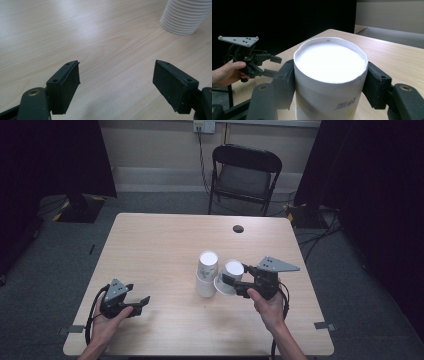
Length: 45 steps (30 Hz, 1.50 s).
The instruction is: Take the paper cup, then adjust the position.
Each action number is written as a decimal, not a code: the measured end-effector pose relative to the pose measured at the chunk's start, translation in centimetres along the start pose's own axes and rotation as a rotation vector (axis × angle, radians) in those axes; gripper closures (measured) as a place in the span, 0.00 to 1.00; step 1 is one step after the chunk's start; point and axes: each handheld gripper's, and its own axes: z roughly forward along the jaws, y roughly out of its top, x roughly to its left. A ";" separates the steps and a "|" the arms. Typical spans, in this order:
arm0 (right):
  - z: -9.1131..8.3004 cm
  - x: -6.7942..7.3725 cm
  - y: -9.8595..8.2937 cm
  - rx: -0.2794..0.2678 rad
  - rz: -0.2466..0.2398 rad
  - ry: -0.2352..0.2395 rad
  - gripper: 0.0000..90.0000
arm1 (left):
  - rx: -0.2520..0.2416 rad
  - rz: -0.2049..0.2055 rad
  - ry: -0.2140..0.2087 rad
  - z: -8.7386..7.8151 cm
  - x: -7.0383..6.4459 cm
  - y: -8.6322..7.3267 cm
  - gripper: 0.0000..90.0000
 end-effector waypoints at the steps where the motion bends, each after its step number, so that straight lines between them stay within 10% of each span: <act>1: 0.0 0.0 -0.1 0.004 0.006 0.003 0.39 | -0.007 0.005 -0.011 -0.1 -0.1 0.1 0.24; 12: 0.2 0.2 -1.2 0.045 0.061 0.047 0.40 | -0.090 0.051 -0.120 -0.7 -2.3 1.5 0.30; 26: 1.0 0.7 -1.8 0.053 0.193 0.117 0.40 | -0.193 0.172 -0.292 0.2 -8.5 4.6 0.34; 45: 1.2 1.9 -0.6 0.044 0.224 0.146 0.40 | -0.293 0.343 -0.297 2.1 -13.6 7.4 0.45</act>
